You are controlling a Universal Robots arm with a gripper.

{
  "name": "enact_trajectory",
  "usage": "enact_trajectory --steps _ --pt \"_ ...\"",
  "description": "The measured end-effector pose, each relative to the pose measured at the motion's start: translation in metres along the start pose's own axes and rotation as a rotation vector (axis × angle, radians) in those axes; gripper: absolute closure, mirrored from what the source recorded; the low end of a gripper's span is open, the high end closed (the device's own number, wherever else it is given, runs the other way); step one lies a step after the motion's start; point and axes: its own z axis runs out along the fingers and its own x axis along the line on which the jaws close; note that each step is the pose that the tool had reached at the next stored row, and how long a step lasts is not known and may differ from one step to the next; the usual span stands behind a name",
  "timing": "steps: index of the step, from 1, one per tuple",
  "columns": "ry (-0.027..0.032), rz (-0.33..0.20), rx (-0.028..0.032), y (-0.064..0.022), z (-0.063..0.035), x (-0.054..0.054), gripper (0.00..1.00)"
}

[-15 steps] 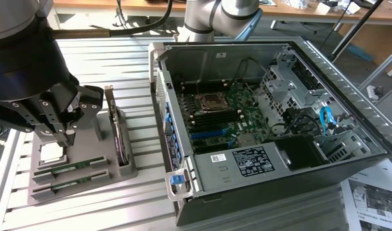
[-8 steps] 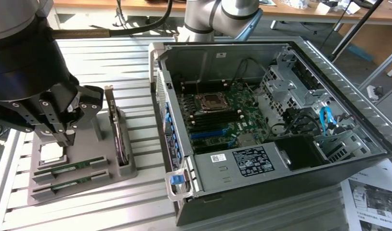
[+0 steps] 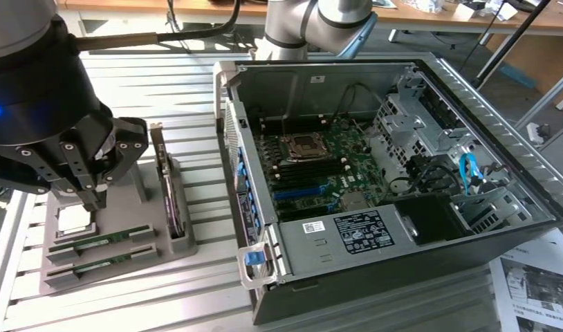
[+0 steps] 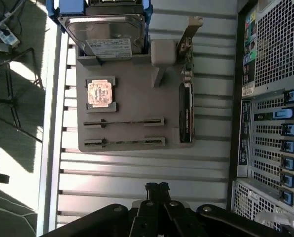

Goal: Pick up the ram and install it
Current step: 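Pick up the ram and move it above insertion slot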

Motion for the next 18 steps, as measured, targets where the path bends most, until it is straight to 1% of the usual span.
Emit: enact_trajectory --steps 3,12,18 --pt "0.0055 -0.117 -0.0032 0.0000 0.0003 0.0000 0.89" --pt "0.0141 -0.294 -0.0074 0.0000 0.0008 0.0000 0.89" --pt "0.0191 -0.402 -0.0104 -0.0001 0.0012 0.0000 0.89"
